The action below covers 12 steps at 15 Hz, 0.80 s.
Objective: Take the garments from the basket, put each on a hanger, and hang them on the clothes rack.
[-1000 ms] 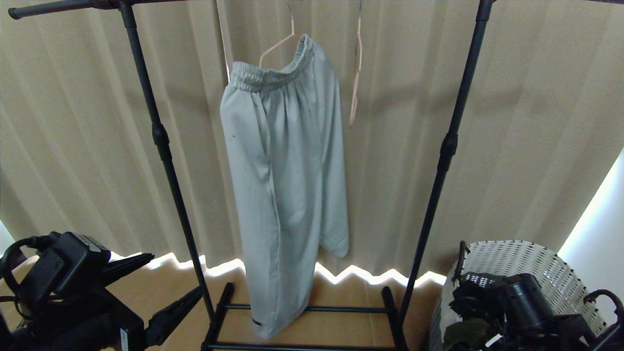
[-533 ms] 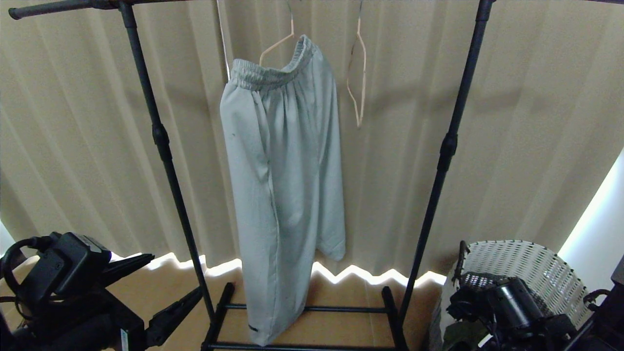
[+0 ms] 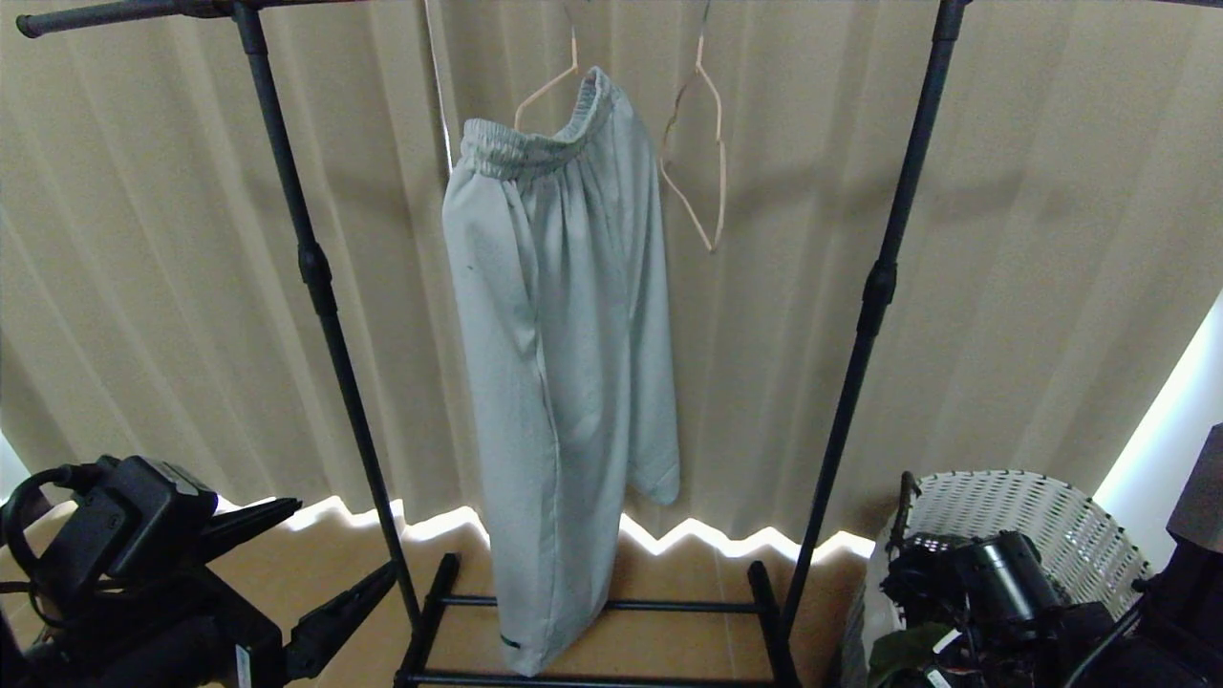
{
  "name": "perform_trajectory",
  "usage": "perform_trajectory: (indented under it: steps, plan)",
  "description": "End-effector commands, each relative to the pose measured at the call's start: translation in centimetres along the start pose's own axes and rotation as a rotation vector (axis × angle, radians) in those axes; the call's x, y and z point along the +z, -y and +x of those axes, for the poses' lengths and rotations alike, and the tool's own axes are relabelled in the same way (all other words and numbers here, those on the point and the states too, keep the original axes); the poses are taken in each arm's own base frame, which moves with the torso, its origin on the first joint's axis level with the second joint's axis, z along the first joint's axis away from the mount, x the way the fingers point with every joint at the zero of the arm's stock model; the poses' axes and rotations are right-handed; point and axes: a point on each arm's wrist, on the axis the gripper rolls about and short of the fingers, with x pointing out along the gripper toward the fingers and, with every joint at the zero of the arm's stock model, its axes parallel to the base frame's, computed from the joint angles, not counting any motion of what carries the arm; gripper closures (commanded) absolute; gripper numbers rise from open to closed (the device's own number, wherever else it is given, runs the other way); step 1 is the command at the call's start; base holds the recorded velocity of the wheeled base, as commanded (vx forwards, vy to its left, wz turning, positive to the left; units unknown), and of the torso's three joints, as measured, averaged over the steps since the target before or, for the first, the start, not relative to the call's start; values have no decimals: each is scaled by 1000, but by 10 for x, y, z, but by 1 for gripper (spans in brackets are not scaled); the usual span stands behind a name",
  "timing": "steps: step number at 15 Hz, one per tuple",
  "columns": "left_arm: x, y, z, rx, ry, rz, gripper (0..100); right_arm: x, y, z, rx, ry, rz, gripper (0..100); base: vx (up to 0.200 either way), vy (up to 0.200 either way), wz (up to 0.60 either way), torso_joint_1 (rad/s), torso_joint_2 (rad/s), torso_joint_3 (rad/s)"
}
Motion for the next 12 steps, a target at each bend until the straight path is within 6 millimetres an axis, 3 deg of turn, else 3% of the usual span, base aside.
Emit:
perform_trajectory:
  steps: [1,7,12]
  plan:
    - [0,0,0,-1,-1,0,0,-2,-1,3,2,-10,-3,100,0,0,0,0,0,0]
    - [0,0,0,-1,-3,0,0,4,8,-16,-16,69,16,100,0,0,0,0,0,0]
    - [-2,0,0,1,-8,1,0,7,30,-70,-49,226,31,100,0,0,0,0,0,0]
